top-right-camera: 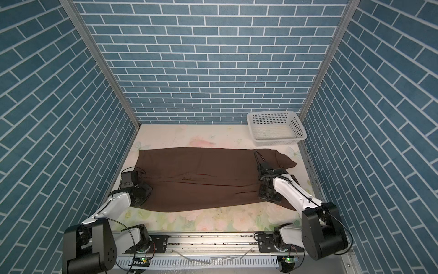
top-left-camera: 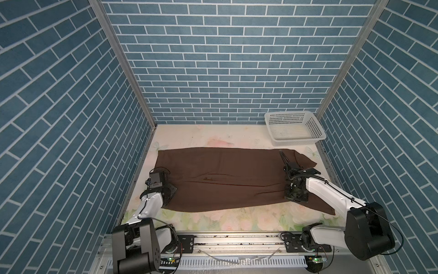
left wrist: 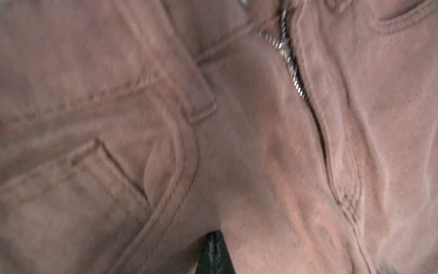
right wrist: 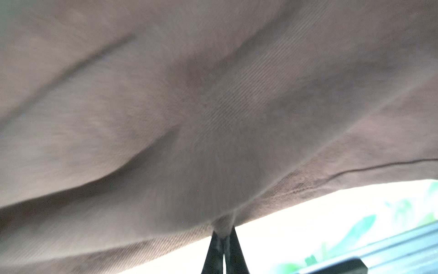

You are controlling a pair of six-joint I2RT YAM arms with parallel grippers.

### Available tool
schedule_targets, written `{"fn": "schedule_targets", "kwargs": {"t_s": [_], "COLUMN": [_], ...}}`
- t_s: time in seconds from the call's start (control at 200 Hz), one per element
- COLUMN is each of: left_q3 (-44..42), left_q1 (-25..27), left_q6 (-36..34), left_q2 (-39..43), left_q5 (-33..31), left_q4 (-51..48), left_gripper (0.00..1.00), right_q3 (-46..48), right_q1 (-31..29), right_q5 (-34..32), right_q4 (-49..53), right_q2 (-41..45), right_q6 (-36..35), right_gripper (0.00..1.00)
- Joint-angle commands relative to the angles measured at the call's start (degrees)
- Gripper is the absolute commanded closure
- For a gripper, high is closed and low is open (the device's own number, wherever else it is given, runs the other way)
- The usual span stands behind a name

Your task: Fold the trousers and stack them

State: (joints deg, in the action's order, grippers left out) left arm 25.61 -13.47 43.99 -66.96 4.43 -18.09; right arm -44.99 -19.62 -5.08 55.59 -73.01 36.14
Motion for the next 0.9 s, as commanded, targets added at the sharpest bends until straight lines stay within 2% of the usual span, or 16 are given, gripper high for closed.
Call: {"fn": "schedule_targets", "kwargs": {"t_s": [0.0,0.12,0.285,0.42,0.445,0.495,0.55,0.6,0.685,0.715,0.76,0.8,0.835,0.895], "left_q3": [1.8,1.8,4.0,4.0,3.9,3.3,3.0,3.2,3.3,3.1,3.1,3.2,3.0,2.1], "left_q1": [-0.3,-0.3,-0.5,-2.5,-3.1,-4.4,-5.8,-6.8,-7.4,-7.4,-7.4,-7.4,-7.3,-7.4], "left_q6": [-1.7,-0.9,-2.5,-2.6,-2.5,-2.8,-3.3,-3.6,-3.4,-3.3,-3.2,-3.1,-2.8,-2.2], "left_q2": [-2.3,-1.1,1.9,6.9,8.0,10.4,12.6,14.3,16.9,17.7,18.4,18.7,18.5,17.4], "left_q5": [-3.7,-2.3,-4.4,-5.3,-5.5,-6.2,-7.2,-8.0,-7.7,-7.1,-6.0,-5.1,-3.9,-1.5], "left_q4": [-2.1,-2.4,-7.8,-11.9,-12.5,-13.5,-15.0,-16.8,-18.7,-18.6,-18.2,-17.5,-16.3,-12.8], "left_gripper": [1.00,1.00,1.00,1.00,1.00,1.00,1.00,1.00,1.00,0.99,0.89,0.86,0.86,0.86], "right_q3": [-2.9,-2.8,-1.1,-2.4,-2.8,-3.9,-5.1,-6.2,-8.2,-8.8,-9.3,-9.0,-7.7,-3.2], "right_q1": [0.4,0.4,0.4,0.1,0.1,0.1,0.1,0.2,0.3,0.3,0.4,0.4,0.5,0.5], "right_q5": [4.3,9.2,9.7,12.3,12.8,12.7,11.7,11.0,10.9,10.5,8.8,7.5,7.2,9.1], "right_q4": [9.8,15.4,23.2,24.5,24.8,25.4,25.2,24.4,22.1,20.7,18.1,14.5,9.6,-0.5], "right_q2": [1.9,6.7,9.7,10.8,10.5,10.0,9.6,9.6,9.3,9.1,8.8,8.7,9.0,9.8], "right_q6": [1.8,2.7,2.5,1.9,1.7,0.9,0.3,0.4,0.9,1.2,1.8,2.9,4.0,6.7], "right_gripper": [1.00,1.00,1.00,1.00,0.94,0.69,0.52,0.44,0.39,0.38,0.39,0.45,0.56,0.88]}}
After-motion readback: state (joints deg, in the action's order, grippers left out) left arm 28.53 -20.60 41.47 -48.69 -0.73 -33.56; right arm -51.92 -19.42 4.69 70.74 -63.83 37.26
